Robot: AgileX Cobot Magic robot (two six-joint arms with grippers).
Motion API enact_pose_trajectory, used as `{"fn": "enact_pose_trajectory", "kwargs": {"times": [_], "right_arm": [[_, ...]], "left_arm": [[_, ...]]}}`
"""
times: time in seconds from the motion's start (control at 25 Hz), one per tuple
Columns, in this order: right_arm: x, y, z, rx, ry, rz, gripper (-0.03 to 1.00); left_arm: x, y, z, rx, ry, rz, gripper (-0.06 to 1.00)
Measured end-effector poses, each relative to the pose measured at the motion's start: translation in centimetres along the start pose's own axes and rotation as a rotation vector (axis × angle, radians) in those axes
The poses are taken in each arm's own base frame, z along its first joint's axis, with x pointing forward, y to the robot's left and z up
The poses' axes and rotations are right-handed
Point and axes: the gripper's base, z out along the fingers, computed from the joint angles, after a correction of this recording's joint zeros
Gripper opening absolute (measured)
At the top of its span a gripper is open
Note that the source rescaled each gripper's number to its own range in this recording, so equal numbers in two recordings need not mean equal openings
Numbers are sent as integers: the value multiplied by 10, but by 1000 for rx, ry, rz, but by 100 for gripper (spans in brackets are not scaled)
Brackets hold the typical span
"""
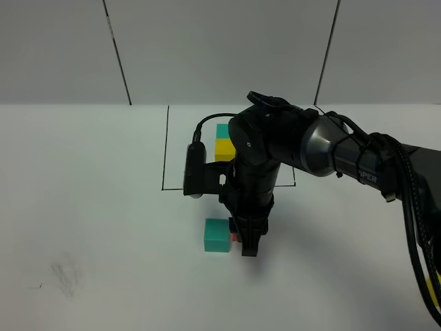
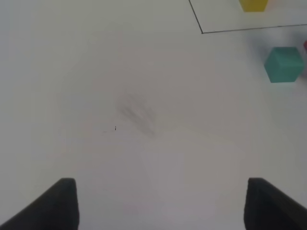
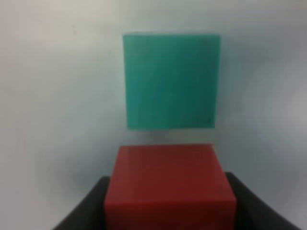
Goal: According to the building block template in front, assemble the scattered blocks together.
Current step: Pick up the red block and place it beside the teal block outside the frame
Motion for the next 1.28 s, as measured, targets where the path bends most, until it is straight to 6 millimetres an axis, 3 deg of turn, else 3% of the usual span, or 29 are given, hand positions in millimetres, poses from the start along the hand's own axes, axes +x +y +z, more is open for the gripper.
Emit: {"fn": "enact_pose_trajectory", "kwargs": {"times": [0.88, 1.28], "right_arm": [[-3, -1, 0, 20, -13, -8, 0], [0, 1, 27, -31, 28, 3, 0]], "left_arm": [[0, 0, 0, 0, 0, 0, 74], [0, 0, 0, 0, 0, 0, 74]]}}
